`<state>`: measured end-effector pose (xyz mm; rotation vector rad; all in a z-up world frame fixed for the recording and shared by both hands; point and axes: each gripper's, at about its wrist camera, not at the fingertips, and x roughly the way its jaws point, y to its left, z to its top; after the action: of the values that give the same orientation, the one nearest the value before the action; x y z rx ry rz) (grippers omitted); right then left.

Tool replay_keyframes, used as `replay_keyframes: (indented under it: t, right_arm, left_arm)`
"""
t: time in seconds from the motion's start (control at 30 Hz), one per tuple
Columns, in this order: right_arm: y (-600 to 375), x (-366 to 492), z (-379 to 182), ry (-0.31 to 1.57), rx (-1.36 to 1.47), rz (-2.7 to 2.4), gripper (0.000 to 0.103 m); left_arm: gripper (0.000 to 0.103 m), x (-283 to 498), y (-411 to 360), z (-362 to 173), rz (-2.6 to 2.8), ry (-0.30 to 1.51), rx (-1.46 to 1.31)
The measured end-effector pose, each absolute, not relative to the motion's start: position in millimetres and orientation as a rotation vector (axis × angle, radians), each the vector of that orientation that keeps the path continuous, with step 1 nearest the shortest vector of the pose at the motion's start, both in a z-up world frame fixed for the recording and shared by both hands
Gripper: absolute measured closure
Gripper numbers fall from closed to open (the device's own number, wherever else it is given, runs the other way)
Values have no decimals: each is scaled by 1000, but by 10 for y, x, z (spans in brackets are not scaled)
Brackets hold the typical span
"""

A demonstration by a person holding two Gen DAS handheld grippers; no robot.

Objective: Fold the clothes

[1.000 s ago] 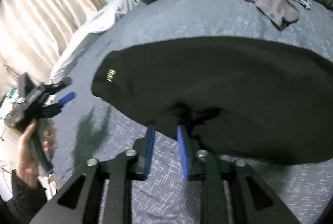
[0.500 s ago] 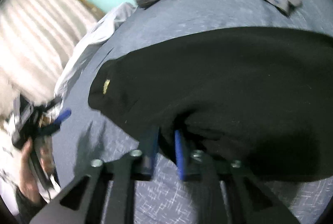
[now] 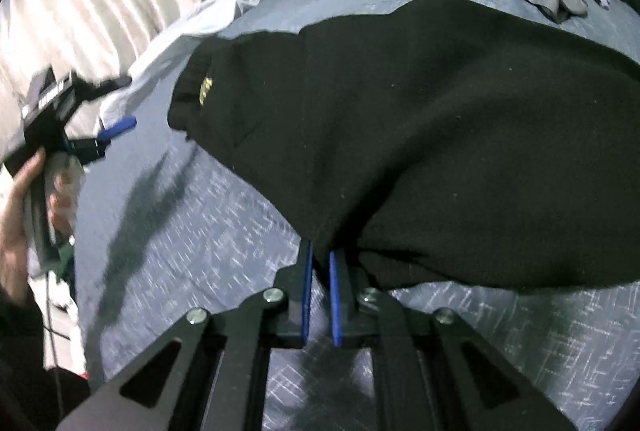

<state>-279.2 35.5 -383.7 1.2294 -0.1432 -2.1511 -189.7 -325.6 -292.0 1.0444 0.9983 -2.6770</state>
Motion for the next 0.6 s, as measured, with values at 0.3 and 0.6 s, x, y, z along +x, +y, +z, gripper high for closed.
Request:
replay_keyframes:
  t: [0.3, 0.6]
  right_arm:
    - [397, -2798, -3753, -151, 1208, -2192, 91]
    - [581, -2797, -3553, -108, 1218, -2241, 74]
  left_arm:
    - [24, -2094, -3176, -3282, -2615, 1048, 1182]
    - [24, -2350, -3112, -3445, -2576, 1115, 1182]
